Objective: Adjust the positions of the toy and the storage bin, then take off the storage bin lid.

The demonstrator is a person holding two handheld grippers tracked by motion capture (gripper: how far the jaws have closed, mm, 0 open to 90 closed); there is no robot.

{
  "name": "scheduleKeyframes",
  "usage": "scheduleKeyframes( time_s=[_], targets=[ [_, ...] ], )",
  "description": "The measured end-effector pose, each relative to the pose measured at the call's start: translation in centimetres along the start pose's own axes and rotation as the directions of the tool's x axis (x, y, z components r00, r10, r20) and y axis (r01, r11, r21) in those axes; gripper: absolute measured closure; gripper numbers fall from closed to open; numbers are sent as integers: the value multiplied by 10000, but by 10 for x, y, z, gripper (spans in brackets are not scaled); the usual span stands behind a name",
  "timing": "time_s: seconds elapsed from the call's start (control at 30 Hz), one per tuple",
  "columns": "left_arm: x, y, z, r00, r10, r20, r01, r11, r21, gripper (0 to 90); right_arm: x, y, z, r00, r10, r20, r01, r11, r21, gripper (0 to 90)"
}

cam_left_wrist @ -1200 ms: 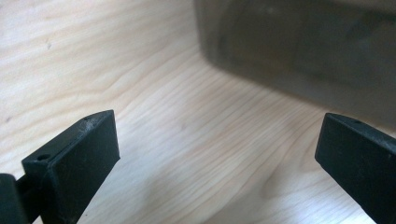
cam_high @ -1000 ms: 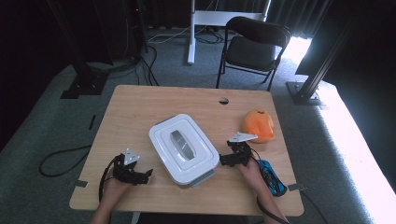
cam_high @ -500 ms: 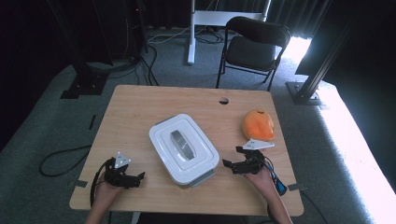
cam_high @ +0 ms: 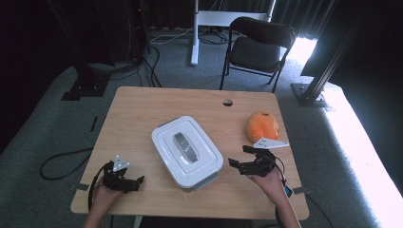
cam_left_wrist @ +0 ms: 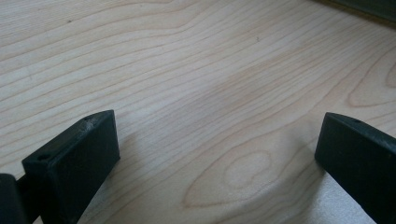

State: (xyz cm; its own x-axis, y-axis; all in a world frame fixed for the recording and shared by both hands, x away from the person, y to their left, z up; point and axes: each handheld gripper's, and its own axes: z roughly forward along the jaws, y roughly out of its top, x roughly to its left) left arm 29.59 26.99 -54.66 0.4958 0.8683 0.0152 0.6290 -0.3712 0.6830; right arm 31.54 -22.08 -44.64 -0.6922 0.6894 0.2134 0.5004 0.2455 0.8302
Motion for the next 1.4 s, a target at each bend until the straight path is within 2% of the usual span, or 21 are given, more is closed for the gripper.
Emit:
scheduleKeyframes(
  time_s=[0.07, 0.1, 0.13, 0.3, 0.77, 0.93, 1.13, 1.4],
  targets=[
    [1, 0, 0, 10000, 56, 38, -57, 10000, 20, 2, 2, 3, -3, 9998, 84, 156, -82, 9999, -81, 116],
    [1, 0, 0, 10000, 70, 55, -70, 10000, 14, 2, 3, 4, -5, 9999, 131, -13, -131, 9998, -133, 115],
    [1, 0, 0, 10000, 72, 62, -72, 10000, 11, 2, 5, 6, -7, 9999, 144, 8, -144, 9998, -151, 116],
    [1, -1, -1, 10000, 58, 66, -58, 10000, 5, 2, 16, 11, -10, 9997, -235, 19, 235, 9997, -24, 115],
    [-2, 0, 0, 9998, -139, -118, 139, 9999, 3, 2, 31, 29, -16, 9994, -345, -70, 343, 9990, -283, 117],
    [-1, 0, 0, 10000, -67, -60, 67, 10000, 21, 2, 37, 36, -11, 9989, -450, -164, 448, 9989, -121, 117],
    [-1, 0, 0, 10000, -29, -22, 30, 10000, 18, 2, 53, 46, 5, 9955, -851, -412, 854, 9963, 64, 130],
    [-1, 0, 0, 10000, -25, -20, 25, 10000, 18, 2, 72, 51, 28, 9890, -1405, -452, 1420, 9894, 303, 132]
  ],
)
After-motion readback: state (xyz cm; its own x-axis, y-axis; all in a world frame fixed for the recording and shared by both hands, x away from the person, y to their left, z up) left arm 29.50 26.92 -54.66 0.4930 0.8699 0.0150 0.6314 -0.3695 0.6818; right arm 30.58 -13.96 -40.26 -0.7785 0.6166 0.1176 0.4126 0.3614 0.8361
